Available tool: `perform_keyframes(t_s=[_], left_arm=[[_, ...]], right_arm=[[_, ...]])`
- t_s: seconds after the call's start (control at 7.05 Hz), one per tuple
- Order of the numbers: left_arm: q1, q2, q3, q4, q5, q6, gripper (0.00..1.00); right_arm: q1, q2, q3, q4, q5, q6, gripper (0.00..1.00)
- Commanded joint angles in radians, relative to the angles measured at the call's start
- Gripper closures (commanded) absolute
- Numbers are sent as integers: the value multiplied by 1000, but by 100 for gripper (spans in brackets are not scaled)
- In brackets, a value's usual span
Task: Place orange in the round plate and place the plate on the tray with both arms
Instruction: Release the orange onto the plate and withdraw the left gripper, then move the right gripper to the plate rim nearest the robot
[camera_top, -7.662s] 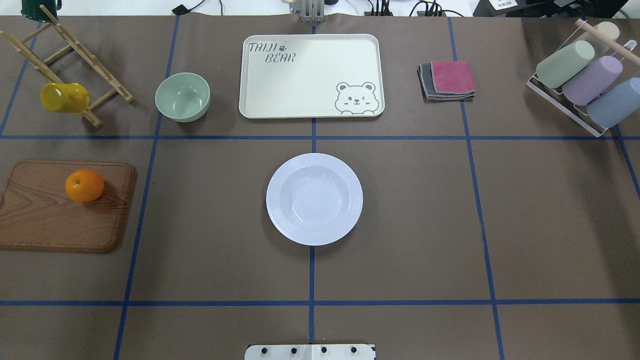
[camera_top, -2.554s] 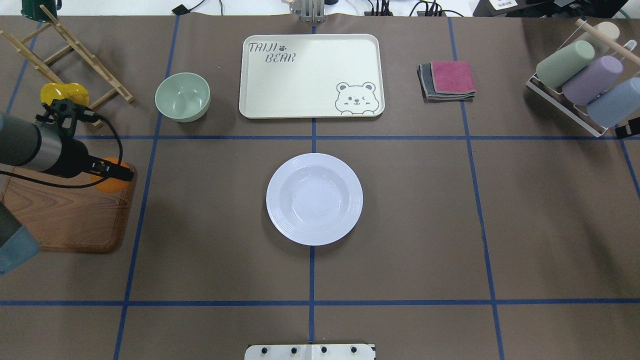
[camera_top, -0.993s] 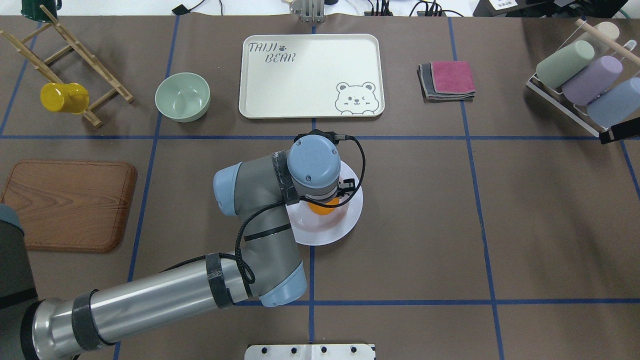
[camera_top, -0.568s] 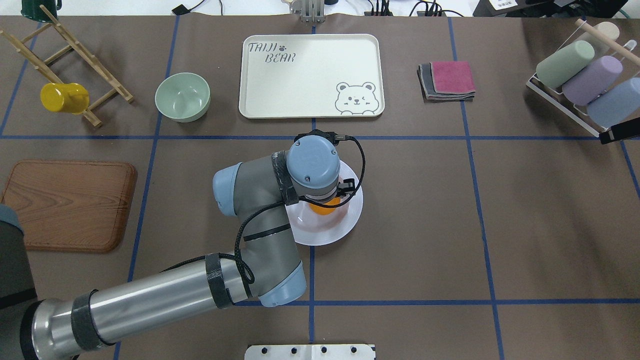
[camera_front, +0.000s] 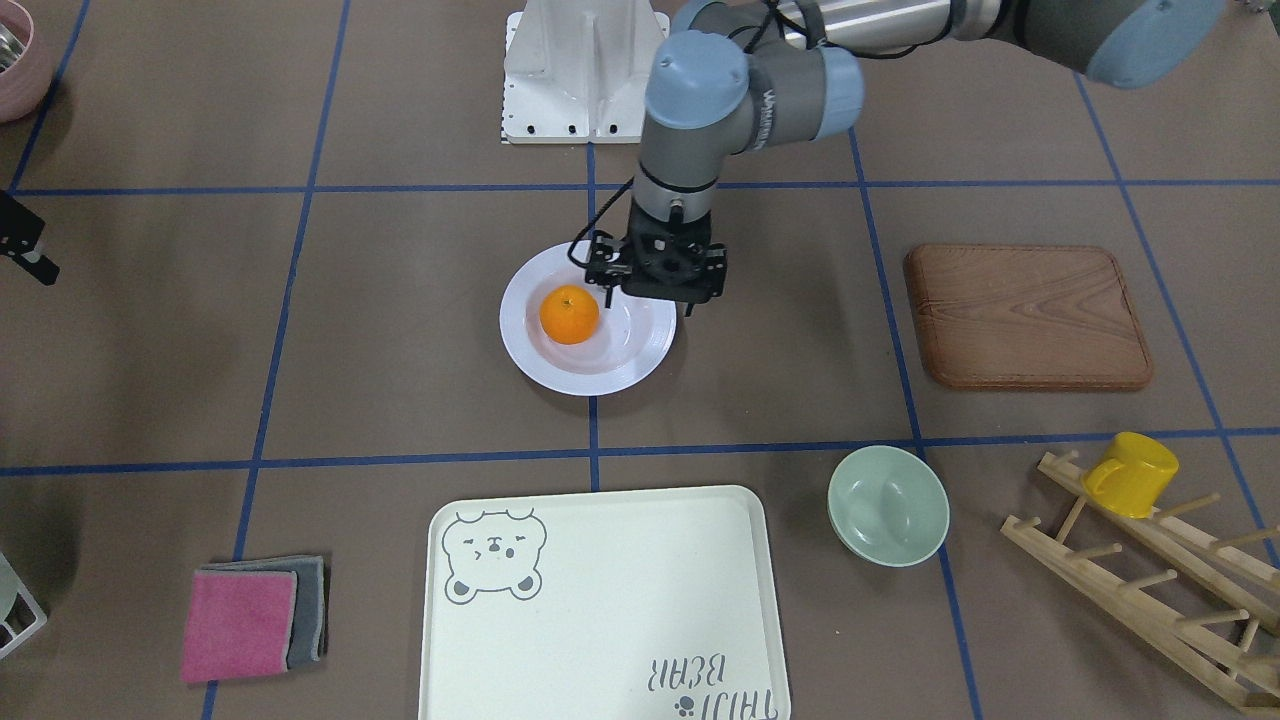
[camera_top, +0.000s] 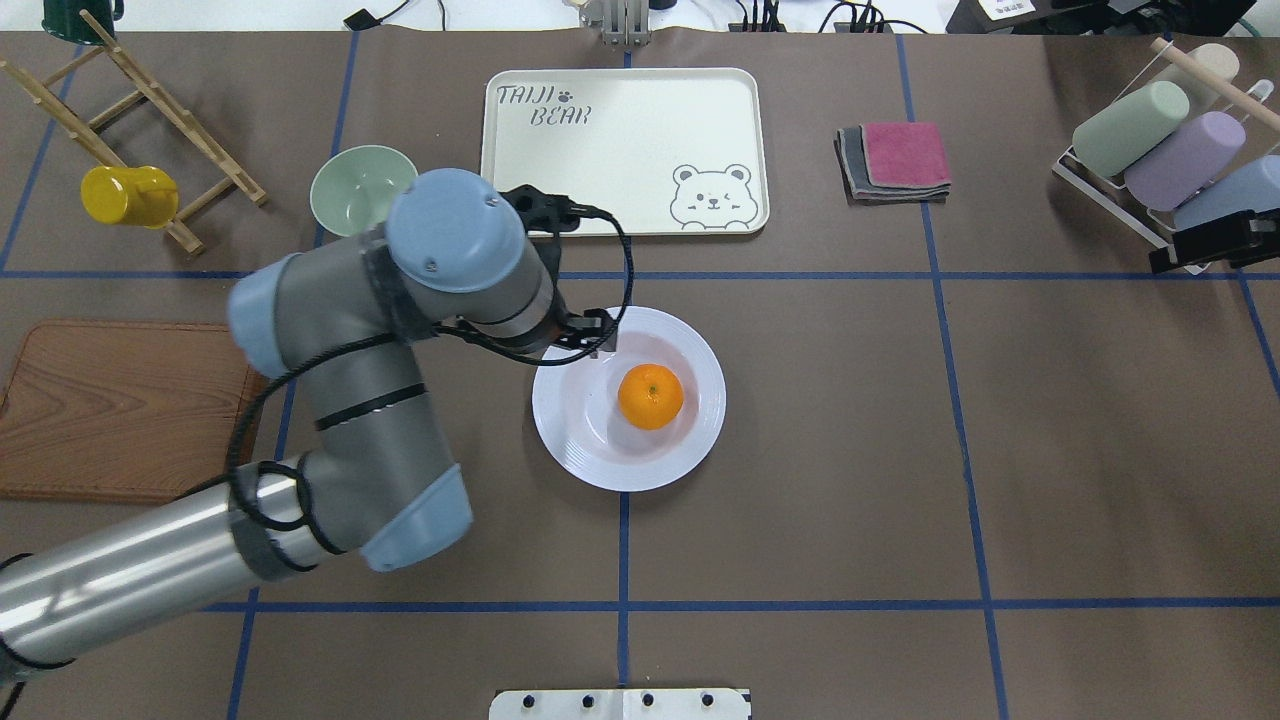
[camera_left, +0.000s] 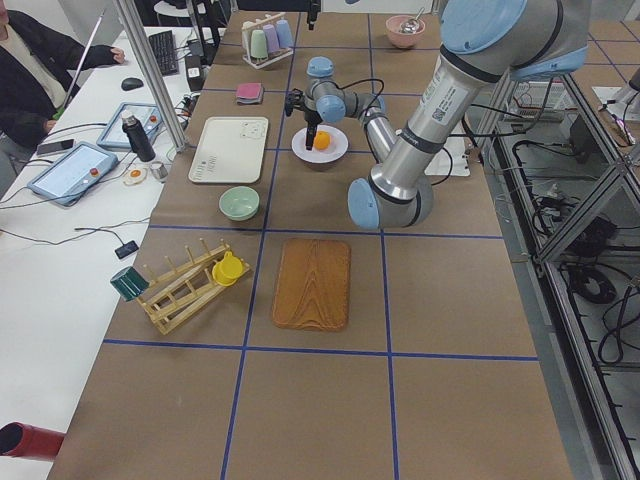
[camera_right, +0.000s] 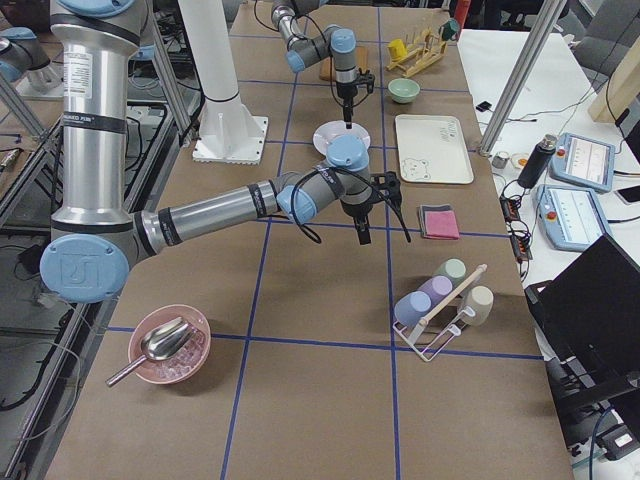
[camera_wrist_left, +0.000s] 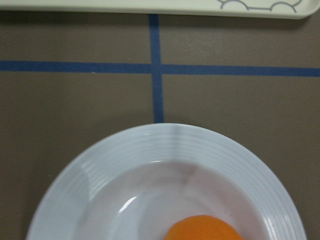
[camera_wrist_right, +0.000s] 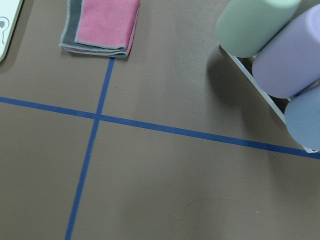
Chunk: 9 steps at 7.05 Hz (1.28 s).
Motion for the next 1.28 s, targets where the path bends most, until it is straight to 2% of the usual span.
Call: perform_keyframes(t_s=[0.0,0.14,0.28,0.43,0.57,0.71,0.85,0.99,1.14], left_arm=[[-133,191,-205,134,-57,314,1],[-228,286,-253,165,-120,485,1],[-341,399,-269,162,-176,687,1],[-471,479,-263,167,-232,901,1],[-609,551,-237,167,-290,1077,1],[-729,593,-170,165,-350,1266,1],[-844,634,-99,150,-367,1383,1],[-956,635,15,144,-355,1474,1],[-1055,613,137,124,-393,1517,1]], right_arm=[[-187,30,25,173,-173,362,0],[-258,30,44,244,-223,513,0],[-333,30,119,249,-276,680,0],[-442,28,178,249,-386,804,0],[-560,31,204,249,-541,912,0],[-661,66,209,251,-690,1027,0],[-761,89,209,249,-839,1118,0],[-836,103,209,251,-946,1189,0],[-893,132,204,249,-1010,1262,0]])
